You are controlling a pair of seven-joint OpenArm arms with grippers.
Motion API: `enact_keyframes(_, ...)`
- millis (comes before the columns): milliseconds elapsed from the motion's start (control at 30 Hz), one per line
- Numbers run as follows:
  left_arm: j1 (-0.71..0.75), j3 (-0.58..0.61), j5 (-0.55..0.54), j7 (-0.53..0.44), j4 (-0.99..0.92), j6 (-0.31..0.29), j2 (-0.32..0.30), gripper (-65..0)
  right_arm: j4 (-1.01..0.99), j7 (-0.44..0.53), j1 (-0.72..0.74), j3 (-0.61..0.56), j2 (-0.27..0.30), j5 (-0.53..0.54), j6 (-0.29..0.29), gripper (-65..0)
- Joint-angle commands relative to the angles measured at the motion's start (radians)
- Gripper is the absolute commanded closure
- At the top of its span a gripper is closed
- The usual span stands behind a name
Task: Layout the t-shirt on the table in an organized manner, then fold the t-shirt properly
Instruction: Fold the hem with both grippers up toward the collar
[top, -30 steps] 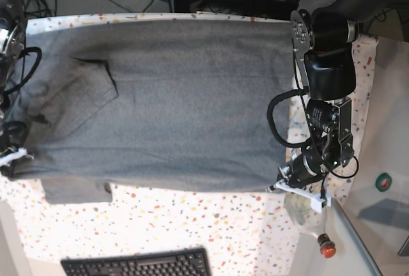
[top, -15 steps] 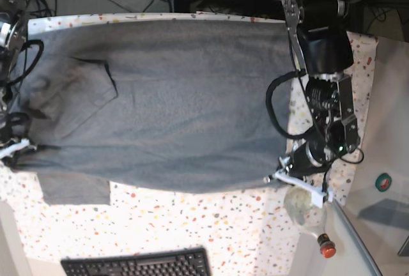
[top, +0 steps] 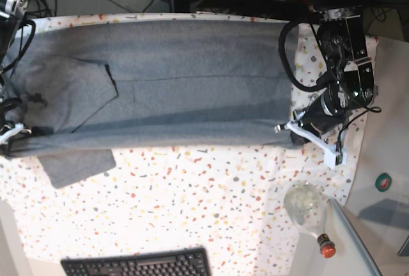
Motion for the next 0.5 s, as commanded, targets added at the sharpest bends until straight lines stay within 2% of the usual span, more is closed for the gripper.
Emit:
enact_keyframes(0, 0.001, 0.0, -0.001, -0.019, 0.021, -0.003, -0.012, 0.0, 0.032, 0.001, 0.012, 0.005, 0.026, 0.01, -0.007, 0.0)
enact_keyframes(133, 0.058, -0.006, -0.001, -0.022, 0.016, -0.004, -0.014, 0.0, 0.08, -0.103, -0.017, 0.013, 0.024, 0.015, -0.007, 0.0)
enact_keyframes(267, 0.084, 0.001, -0.001, -0.025, -0.007, -0.004, -0.038, 0.0, 0.118, -0.146, -0.078, 0.013, 0.015, 0.021, -0.007, 0.0)
enact_keyframes(467, 0.087, 0.003, -0.001, -0.025, -0.073, -0.004, -0.042, 0.0, 0.135, -0.195, -0.146, 0.014, -0.002, 0.129, -0.007, 0.0)
